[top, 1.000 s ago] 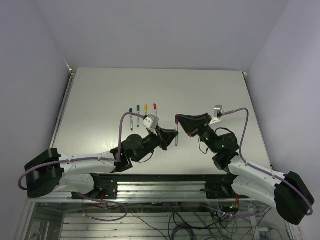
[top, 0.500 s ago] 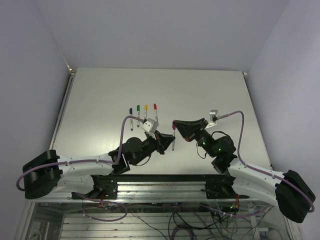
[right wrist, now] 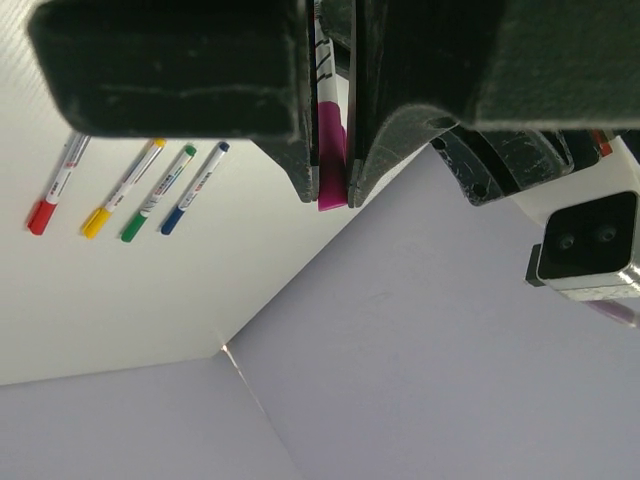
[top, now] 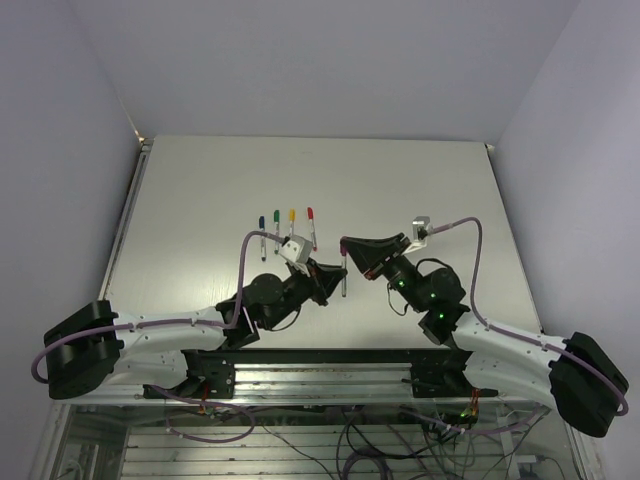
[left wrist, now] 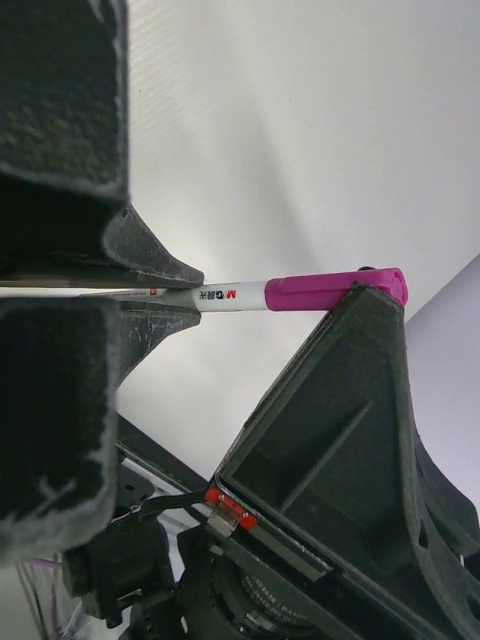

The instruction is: Insert the pens into the pen caps

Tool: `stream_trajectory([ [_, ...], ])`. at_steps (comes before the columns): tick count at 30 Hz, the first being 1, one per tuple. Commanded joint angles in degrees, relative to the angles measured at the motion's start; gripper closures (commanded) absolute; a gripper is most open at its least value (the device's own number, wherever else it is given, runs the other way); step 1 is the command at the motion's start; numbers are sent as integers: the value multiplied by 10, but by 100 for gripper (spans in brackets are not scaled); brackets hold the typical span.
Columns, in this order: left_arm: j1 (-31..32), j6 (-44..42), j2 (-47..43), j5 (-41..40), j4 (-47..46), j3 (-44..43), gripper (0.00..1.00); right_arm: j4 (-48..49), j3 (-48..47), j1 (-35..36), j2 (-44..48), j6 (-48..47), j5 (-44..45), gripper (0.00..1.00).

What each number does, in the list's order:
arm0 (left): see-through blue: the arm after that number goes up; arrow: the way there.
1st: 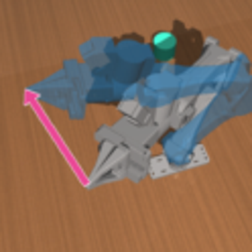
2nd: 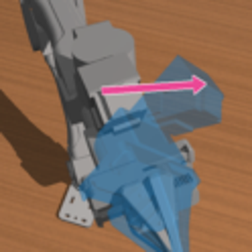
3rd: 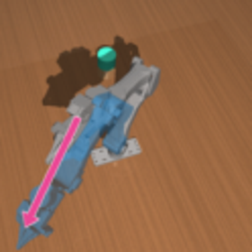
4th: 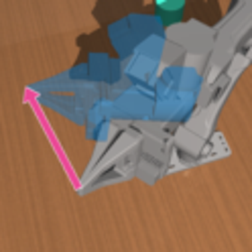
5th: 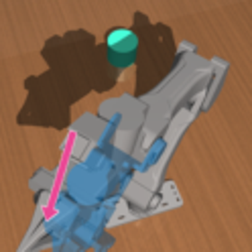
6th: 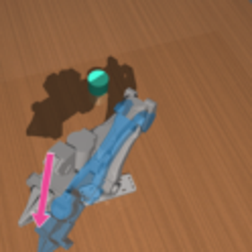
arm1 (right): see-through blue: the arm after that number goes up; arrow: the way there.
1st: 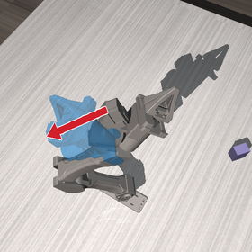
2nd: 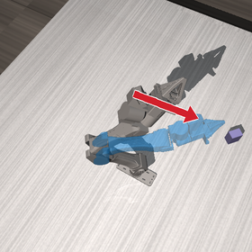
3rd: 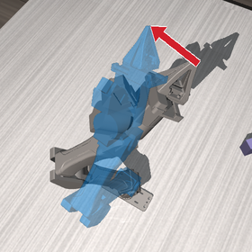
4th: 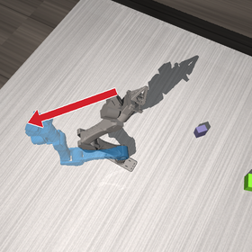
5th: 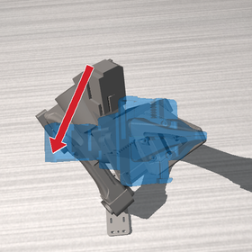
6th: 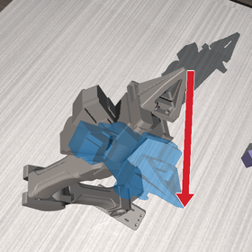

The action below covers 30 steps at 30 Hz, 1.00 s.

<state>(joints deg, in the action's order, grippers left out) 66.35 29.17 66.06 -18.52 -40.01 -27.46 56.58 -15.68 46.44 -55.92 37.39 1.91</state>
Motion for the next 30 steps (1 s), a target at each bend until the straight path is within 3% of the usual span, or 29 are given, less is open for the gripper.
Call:
stream_trajectory([
  [1, -18, 8, -22, -73, -111, -26, 93, -142, -30, 22, -6, -42, -32, 100],
  [2, -18, 12, -23, -77, -95, -26, 93, -151, -43, 22, -2, -53, -24, 100],
  [7, -19, 30, -9, -93, -26, -17, 93, -177, -101, 22, 24, -98, 18, 73],
  [13, -27, 53, 60, -108, 48, -27, 93, -134, -82, 22, 90, -100, 74, 60],
  [16, -43, 62, 101, -105, 57, -41, 93, -168, -67, 22, 125, -102, 118, 58],
  [23, -114, 48, 214, -57, 108, -142, 93, -362, -78, 22, 161, -67, 233, 58],
  [30, -191, 52, 364, -6, 223, -304, 92, -412, -33, 22, 204, -13, 249, 58],
])
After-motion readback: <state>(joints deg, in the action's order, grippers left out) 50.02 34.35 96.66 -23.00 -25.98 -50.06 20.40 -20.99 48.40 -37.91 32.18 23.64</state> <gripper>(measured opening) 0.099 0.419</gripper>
